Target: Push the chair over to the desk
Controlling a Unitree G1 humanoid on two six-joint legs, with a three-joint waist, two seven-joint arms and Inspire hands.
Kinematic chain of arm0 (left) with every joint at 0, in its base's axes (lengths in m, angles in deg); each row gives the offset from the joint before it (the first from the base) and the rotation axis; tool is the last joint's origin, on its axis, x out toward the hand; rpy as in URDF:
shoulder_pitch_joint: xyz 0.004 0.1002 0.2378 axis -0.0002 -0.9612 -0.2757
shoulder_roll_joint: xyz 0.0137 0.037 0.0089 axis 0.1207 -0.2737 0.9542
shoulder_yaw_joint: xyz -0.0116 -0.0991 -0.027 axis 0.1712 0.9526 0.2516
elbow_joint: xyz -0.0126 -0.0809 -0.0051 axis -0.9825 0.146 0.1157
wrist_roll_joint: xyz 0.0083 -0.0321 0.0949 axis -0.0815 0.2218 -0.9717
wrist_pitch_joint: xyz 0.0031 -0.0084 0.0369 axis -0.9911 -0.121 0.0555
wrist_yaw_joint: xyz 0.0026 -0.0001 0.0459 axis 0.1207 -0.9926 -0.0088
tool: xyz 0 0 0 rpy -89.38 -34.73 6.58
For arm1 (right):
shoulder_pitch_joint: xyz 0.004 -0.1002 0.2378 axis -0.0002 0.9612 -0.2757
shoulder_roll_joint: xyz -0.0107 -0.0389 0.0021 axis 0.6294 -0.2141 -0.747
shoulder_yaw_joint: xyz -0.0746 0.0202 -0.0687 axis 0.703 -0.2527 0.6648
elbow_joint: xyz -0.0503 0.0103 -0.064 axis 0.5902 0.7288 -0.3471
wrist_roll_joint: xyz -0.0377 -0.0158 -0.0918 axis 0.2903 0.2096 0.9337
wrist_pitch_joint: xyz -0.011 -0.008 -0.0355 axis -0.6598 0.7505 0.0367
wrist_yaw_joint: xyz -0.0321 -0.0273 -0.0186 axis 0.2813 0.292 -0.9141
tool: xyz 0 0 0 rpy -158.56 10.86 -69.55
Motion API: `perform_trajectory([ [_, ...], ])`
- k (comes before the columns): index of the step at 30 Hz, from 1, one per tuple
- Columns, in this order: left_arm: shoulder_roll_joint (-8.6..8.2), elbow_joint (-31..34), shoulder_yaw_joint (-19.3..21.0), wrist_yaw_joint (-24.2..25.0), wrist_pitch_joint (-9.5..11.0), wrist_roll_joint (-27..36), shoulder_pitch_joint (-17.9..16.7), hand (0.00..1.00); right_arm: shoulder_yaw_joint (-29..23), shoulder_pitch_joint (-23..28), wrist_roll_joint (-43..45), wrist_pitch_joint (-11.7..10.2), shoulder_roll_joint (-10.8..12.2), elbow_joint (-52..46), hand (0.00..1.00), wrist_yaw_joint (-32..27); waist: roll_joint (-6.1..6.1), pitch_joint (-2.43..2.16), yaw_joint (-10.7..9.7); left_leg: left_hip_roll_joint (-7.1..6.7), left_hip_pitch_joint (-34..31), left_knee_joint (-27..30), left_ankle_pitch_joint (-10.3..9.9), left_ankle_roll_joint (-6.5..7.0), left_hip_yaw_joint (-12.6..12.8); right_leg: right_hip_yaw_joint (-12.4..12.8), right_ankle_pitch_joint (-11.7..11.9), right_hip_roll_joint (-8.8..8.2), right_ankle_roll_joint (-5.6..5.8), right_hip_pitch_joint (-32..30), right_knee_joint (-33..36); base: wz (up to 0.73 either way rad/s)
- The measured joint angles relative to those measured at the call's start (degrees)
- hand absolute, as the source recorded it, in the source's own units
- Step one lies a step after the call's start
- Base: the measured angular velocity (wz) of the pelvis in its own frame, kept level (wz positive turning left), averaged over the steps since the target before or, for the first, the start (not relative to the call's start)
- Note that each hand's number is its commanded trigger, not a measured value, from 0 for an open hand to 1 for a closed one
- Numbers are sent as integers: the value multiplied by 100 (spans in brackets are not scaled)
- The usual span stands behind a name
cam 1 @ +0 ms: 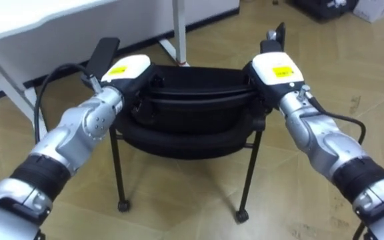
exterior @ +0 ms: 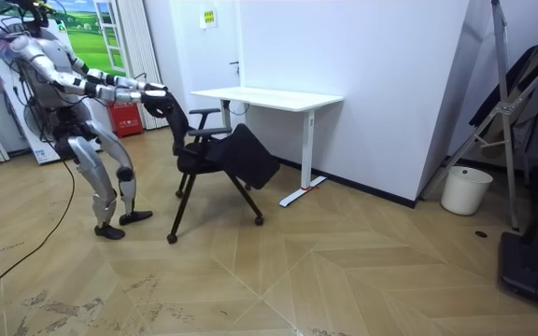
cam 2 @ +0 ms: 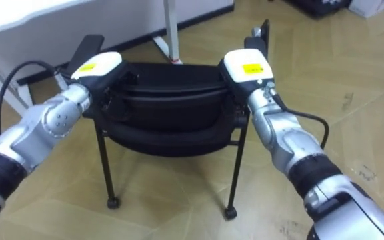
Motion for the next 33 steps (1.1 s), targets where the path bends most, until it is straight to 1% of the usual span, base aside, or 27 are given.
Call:
perform_trajectory([
  [1, 31, 0, 6, 0, 6, -20, -9, 100, 39, -12, -16, 56, 46, 4, 100, 3, -51, -12, 98, -66, 6, 57, -17, 34, -67, -11, 25, -71, -11, 5, 185, 0],
  [2, 39, -2, 12, -1, 1, -40, -1, 100, 41, -14, -20, 72, 62, 7, 100, 4, -77, -17, 98, -103, 2, 98, -40, 40, -116, -14, 48, -110, -52, 8, 277, 26],
  [4, 6, -17, 0, -6, -66, -112, 94, 100, 30, -38, -118, 76, 46, 32, 100, -14, -128, 6, 94, -144, -2, 279, -172, 56, -132, -7, 141, -196, -228, 21, 577, 53],
  [5, -20, -18, -29, -6, -94, -115, 128, 100, 30, -42, -136, 80, 39, 43, 100, -30, -132, 7, 94, -144, -8, 316, -207, 72, -133, -7, 169, -203, -280, 21, 640, 53],
  [6, -40, -17, -65, -6, -132, -129, 187, 100, 31, -62, -179, 74, 26, 86, 100, -81, -139, 10, 94, -146, -8, 357, -286, 77, -136, -3, 218, -217, -373, 19, 768, 53],
  [7, -62, -18, -81, -9, -174, -172, 183, 100, 42, -95, -196, 71, 36, 150, 100, -125, -155, 19, 99, -170, -2, 386, -327, 80, -229, 12, 252, -233, -434, 24, 860, 50],
  [8, -59, -19, -127, -10, -197, -174, 214, 100, 52, -127, -197, 59, 57, 208, 100, -156, -163, 25, 101, -162, 5, 398, -341, 86, -303, 30, 273, -242, -466, 25, 911, 43],
  [9, -61, -83, -143, -10, -211, -171, 322, 100, 67, -176, -198, 56, 87, 275, 100, -208, -161, 39, 123, -188, 44, 445, -380, 66, -448, 95, 344, -228, -470, 5, 1077, 38],
  [10, -59, -171, -156, -11, -213, -171, 423, 100, 66, -274, -194, 60, 149, 390, 100, -268, -99, 130, 139, -193, 70, 524, -431, -1, -752, 228, 460, -200, -385, -147, 1361, 35],
  [11, -46, -211, -150, -11, -216, -171, 464, 100, 72, -344, -191, 58, 175, 484, 100, -297, -35, 173, 149, -199, 41, 571, -451, -33, -933, 365, 415, -189, -333, -256, 1429, 4],
  [12, -38, -308, -94, -12, -241, -165, 574, 100, 137, -548, -195, 75, 206, 587, 100, -330, -21, 184, 277, -244, -88, 728, -504, -130, -1255, 693, 174, -296, -309, -582, 1324, -26],
  [13, -12, -403, 69, -14, -238, -154, 570, 100, 196, -794, -194, 85, 293, 729, 100, -343, 28, 222, 427, -317, -266, 996, -594, -258, -1484, 1006, 95, -564, -362, -807, 939, -28],
  [14, -12, -398, 168, -23, -244, -158, 561, 100, 195, -875, -175, 119, 350, 751, 100, -351, 49, 224, 426, -308, -365, 1153, -648, -304, -1528, 912, 48, -631, -456, -825, 966, 0],
  [15, -29, -331, 254, -78, -275, -210, 554, 100, 197, -926, -150, 212, 476, 749, 100, -377, 110, 204, 412, -207, -475, 1287, -695, -342, -1518, 568, 41, -640, -510, -796, 980, 31],
  [16, -11, -299, 254, -81, -278, -219, 541, 100, 206, -932, -155, 235, 486, 770, 100, -380, 141, 188, 427, -128, -458, 1256, -712, -364, -1500, 279, 57, -610, -539, -678, 866, 36],
  [17, -6, -273, 241, -86, -266, -234, 508, 100, 223, -928, -156, 231, 483, 791, 100, -378, 136, 195, 435, -103, -422, 1209, -710, -368, -1499, 175, 67, -590, -559, -598, 803, 40],
  [18, -22, -246, 236, -99, -262, -306, 463, 100, 268, -925, -166, 221, 488, 864, 100, -377, 112, 205, 453, -52, -351, 1087, -690, -397, -1485, 68, 73, -534, -569, -448, 668, 34],
  [20, -16, -228, 197, -108, -268, -324, 469, 100, 284, -921, -176, 206, 505, 922, 100, -378, 102, 201, 502, 57, -304, 1021, -670, -400, -1379, 21, 81, -448, -586, -335, 484, 16],
  [21, -15, -236, 177, -114, -271, -318, 474, 100, 289, -921, -178, 205, 507, 934, 100, -388, 125, 194, 581, 116, -302, 1015, -665, -397, -1345, 17, 105, -386, -619, -310, 400, -8],
  [22, -9, -240, 162, -116, -272, -320, 483, 100, 291, -920, -183, 208, 536, 967, 100, -402, 128, 195, 632, 148, -284, 1007, -663, -398, -1338, 18, 127, -331, -623, -271, 323, -6],
  [24, 2, -251, 136, -129, -281, -333, 454, 100, 298, -913, -168, 210, 604, 1042, 100, -400, 127, 195, 681, 180, -211, 955, -657, -401, -1338, 26, 156, -243, -587, -173, 172, 0],
  [25, 23, -250, 129, -136, -279, -333, 432, 100, 302, -913, -164, 210, 638, 1076, 100, -402, 133, 191, 708, 219, -179, 910, -644, -406, -1324, 38, 207, -177, -586, -140, 61, -7],
  [27, 62, -247, 129, -137, -264, -331, 432, 100, 301, -921, -159, 209, 641, 1079, 100, -403, 135, 190, 732, 237, -177, 874, -623, -410, -1334, 38, 245, -124, -583, -123, -26, -2],
  [30, 72, -248, 138, -137, -268, -330, 433, 100, 280, -921, -118, 218, 655, 1069, 100, -402, 138, 188, 727, 228, -191, 864, -607, -409, -1341, 29, 246, -124, -581, -127, -33, 5],
  [33, 76, -250, 128, -154, -284, -330, 357, 100, 274, -918, -114, 205, 651, 1092, 100, -364, 142, 189, 676, 229, -157, 880, -594, -414, -1338, 28, 242, -91, -580, -58, -44, 10],
])
